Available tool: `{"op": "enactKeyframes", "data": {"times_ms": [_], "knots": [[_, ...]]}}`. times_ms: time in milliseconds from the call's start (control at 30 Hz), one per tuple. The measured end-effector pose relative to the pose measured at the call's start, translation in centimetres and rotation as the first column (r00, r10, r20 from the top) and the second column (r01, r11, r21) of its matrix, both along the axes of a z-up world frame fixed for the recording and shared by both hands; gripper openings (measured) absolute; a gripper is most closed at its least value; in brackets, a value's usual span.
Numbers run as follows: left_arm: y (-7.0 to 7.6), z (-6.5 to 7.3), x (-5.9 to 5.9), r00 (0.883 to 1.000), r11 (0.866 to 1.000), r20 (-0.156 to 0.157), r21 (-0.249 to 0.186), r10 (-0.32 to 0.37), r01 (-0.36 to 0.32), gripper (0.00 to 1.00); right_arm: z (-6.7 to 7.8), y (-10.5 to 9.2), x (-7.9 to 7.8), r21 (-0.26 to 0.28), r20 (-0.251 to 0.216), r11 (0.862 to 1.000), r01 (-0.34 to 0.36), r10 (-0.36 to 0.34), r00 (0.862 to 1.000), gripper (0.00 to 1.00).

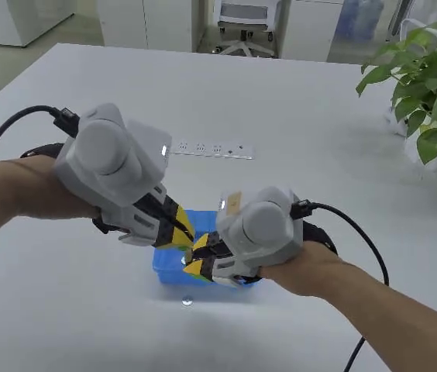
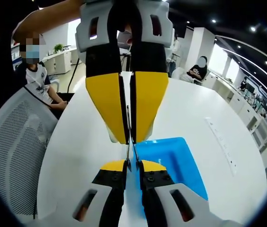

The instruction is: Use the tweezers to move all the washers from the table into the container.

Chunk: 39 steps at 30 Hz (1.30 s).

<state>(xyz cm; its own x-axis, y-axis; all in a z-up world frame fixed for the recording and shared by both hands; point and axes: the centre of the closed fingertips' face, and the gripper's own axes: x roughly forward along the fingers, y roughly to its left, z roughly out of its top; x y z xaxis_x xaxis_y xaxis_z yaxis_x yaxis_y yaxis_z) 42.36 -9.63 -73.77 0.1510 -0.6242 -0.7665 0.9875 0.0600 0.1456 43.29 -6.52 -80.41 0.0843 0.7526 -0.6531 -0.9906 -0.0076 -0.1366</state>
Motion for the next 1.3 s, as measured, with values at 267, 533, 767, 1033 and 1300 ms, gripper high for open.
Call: {"op": "enactKeyframes", "data": {"times_ms": [267, 533, 767, 1033, 1300], "knots": [[0.0, -1.2, -1.0, 1.0, 1.0, -0.025, 0.001, -0.012, 0.012, 0.05, -1.2, -0.1, -1.1, -0.004, -0.027, 1.0, -0.001, 0.001, 1.0, 0.12], [0.2, -2.6, -1.7, 0.998, 0.999, -0.047, 0.002, -0.032, 0.032, 0.05, -2.6, 0.2, -2.0, -0.008, -0.056, 1.0, -0.008, 0.008, 0.998, 0.12], [0.3, -3.5, -1.9, 0.997, 0.999, -0.068, -0.011, -0.031, 0.03, 0.05, -3.5, 0.3, -2.2, -0.007, -0.078, 1.0, -0.008, 0.007, 0.997, 0.12], [0.4, -4.4, -1.9, 0.996, 1.0, -0.083, -0.013, -0.028, 0.027, 0.05, -4.5, 0.4, -2.3, -0.008, -0.096, 1.0, -0.005, 0.005, 0.995, 0.12], [0.6, -4.9, -1.5, 0.996, 1.0, -0.088, -0.016, -0.019, 0.018, 0.05, -5.0, 0.5, -1.9, -0.009, -0.104, 1.0, -0.004, 0.003, 0.995, 0.12]]}}
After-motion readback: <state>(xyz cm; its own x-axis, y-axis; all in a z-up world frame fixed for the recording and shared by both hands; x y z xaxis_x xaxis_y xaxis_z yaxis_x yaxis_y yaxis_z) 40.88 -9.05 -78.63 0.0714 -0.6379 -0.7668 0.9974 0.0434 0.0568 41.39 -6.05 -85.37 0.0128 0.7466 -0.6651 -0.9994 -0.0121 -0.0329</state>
